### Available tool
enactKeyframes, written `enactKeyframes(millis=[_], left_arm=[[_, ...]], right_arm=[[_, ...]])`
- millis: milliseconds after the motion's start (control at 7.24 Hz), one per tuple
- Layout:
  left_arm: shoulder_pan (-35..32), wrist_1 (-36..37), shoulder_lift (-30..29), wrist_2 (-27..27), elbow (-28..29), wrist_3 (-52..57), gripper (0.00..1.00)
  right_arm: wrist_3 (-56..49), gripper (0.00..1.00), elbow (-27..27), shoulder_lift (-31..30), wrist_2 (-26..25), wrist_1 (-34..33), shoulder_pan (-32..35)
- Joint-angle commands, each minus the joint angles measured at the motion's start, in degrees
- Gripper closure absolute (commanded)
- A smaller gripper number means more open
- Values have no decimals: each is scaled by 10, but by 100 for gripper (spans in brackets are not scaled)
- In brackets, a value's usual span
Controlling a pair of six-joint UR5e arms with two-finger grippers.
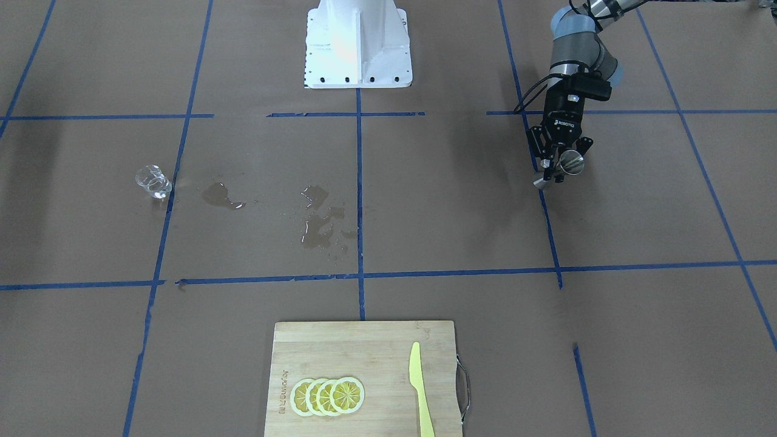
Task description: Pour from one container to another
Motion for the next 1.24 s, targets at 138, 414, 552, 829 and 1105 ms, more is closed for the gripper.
enactKeyframes(millis=[138,414,552,829,1105], left_arm=[[-24,0,-53,-19,-17,71,100],[-24,1,-62,-19,-22,77,100],[-24,2,-64,-20,-22,88,100],[-27,3,-64,-24,-22,113,100],[-42,3,-66,-38,-22,114,100]], right_arm=[[3,2,3,1,0,1,0],[129,1,-4,1,-8,99,-6],[209,1,-3,-4,-44,164,-37],[362,5,-4,-32,-110,306,-110],[521,4,-4,-97,-231,495,-218]])
